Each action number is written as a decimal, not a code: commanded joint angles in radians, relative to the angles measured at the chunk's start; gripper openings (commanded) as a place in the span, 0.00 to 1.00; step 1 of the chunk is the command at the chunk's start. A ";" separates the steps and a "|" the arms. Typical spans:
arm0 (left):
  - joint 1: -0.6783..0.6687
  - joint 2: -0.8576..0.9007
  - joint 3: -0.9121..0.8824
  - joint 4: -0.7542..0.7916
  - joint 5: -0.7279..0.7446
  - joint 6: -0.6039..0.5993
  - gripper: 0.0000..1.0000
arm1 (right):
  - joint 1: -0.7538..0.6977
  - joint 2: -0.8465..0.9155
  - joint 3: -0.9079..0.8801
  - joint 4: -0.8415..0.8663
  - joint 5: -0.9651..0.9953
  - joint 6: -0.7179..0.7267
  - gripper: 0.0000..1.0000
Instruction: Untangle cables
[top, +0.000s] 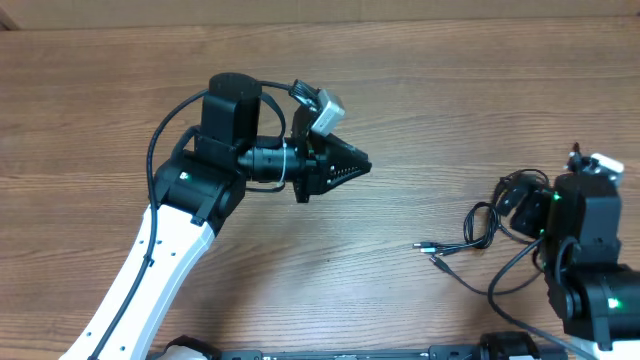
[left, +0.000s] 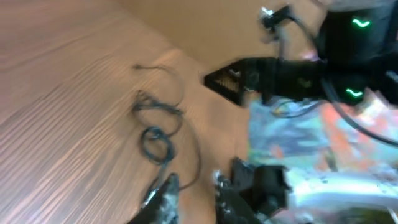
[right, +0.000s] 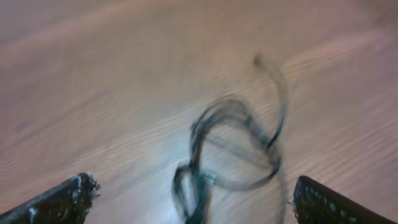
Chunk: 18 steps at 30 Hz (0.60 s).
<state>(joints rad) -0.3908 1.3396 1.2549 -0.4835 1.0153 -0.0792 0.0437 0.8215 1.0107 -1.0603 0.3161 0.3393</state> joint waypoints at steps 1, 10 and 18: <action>0.000 -0.019 -0.003 -0.061 -0.257 -0.015 0.28 | 0.000 0.050 0.024 -0.044 -0.221 0.088 1.00; 0.000 -0.019 -0.003 -0.220 -0.523 -0.015 0.90 | 0.000 0.324 0.023 -0.192 -0.300 0.106 1.00; 0.000 -0.019 -0.005 -0.270 -0.546 -0.011 0.94 | -0.001 0.480 -0.013 -0.099 -0.267 0.106 1.00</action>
<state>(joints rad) -0.3908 1.3392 1.2514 -0.7429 0.5068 -0.1013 0.0437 1.2881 1.0115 -1.1866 0.0338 0.4377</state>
